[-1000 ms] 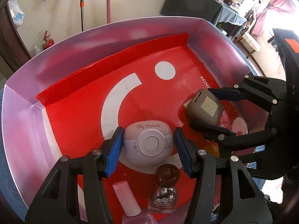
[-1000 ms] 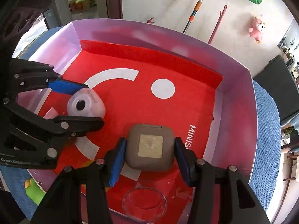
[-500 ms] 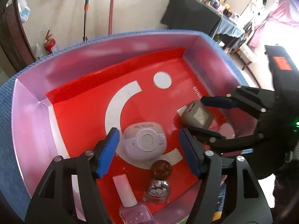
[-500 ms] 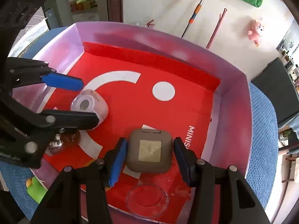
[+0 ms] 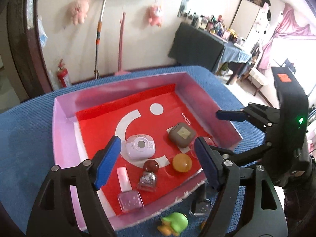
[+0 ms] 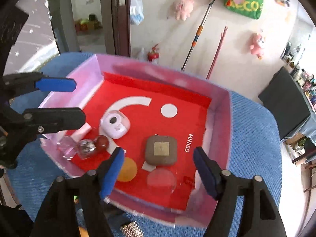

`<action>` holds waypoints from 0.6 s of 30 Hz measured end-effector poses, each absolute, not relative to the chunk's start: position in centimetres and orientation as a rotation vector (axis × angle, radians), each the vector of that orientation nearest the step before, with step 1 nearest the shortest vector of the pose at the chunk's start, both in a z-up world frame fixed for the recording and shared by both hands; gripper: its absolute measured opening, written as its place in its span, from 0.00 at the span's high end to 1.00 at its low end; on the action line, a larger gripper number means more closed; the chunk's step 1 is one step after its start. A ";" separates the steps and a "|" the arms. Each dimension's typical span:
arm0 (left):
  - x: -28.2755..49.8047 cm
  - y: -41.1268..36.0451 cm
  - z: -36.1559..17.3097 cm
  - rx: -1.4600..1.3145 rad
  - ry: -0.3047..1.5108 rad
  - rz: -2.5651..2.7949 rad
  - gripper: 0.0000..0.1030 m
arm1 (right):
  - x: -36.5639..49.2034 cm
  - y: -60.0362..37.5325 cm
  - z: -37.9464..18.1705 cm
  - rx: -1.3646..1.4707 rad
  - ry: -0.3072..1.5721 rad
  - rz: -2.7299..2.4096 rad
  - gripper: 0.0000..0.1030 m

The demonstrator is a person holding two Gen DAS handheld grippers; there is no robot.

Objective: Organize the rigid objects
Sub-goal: 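Withdraw both tools from the tray toward the remaining objects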

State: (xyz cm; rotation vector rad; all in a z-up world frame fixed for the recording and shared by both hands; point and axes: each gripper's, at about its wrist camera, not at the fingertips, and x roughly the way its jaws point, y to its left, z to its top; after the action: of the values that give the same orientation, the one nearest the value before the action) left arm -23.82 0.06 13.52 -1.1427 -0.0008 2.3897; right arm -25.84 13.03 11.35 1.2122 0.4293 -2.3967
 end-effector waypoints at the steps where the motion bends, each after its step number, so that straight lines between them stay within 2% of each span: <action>1: -23.2 0.0 13.8 -1.124 0.006 2.406 0.26 | -26.0 13.3 12.0 1.189 0.417 -2.408 0.21; 8: -18.0 -0.8 16.0 -0.980 -0.003 2.535 0.24 | -19.7 14.7 15.8 0.994 0.384 -2.493 0.11; 9: -17.2 -1.0 16.3 -0.956 -0.006 2.556 0.23 | -18.7 14.9 16.3 0.964 0.384 -2.502 0.10; 11: -15.5 -1.2 16.8 -0.901 -0.013 2.600 0.13 | -16.9 15.4 17.1 0.912 0.385 -2.517 0.08; 18: -10.3 -1.8 17.3 -0.747 -0.048 2.710 0.07 | -11.4 17.1 17.9 0.762 0.328 -2.578 0.01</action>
State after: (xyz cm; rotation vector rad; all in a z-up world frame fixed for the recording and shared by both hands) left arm -10.27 -1.82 17.26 -0.7469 -0.0482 2.7102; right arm -11.36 17.15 17.90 0.7620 0.3282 -2.5783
